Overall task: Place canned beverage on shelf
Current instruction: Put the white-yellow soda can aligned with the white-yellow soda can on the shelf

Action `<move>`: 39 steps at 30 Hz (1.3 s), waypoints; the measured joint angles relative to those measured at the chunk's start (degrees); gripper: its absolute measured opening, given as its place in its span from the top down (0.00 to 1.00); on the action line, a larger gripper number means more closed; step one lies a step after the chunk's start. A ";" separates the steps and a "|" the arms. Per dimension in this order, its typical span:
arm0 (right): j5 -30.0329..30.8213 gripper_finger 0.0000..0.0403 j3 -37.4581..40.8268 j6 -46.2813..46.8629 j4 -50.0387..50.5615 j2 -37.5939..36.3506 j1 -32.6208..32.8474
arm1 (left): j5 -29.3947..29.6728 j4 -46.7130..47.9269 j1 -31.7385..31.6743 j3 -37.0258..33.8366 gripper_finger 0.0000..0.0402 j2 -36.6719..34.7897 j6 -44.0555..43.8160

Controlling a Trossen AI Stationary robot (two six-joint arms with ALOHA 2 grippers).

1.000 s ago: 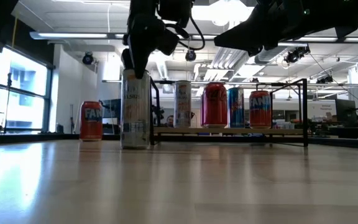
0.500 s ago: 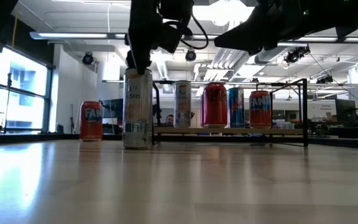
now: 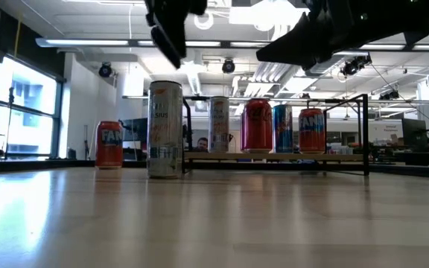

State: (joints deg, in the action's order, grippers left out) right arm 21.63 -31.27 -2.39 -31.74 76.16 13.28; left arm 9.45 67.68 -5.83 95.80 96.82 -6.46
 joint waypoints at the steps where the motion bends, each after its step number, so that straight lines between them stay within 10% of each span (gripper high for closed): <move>1: -0.01 0.96 0.00 0.19 0.52 0.00 0.02 | 0.86 -4.19 0.67 -2.76 0.12 -2.33 -0.13; 19: -2.68 0.49 -12.80 7.04 -0.19 15.38 -4.55 | 1.11 -75.65 10.58 -66.33 0.12 -42.94 1.03; 26: -0.11 0.22 -27.64 10.35 11.76 23.02 -6.72 | 2.15 -88.99 10.75 -76.24 0.12 -48.67 2.72; 39: 4.44 0.20 -39.05 10.08 16.17 30.80 -8.37 | 2.23 -90.41 10.73 -77.87 0.12 -52.85 5.17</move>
State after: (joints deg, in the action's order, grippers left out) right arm 26.06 -70.32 7.69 -15.57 106.96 4.91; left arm 11.68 -22.72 4.91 17.93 43.97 -1.28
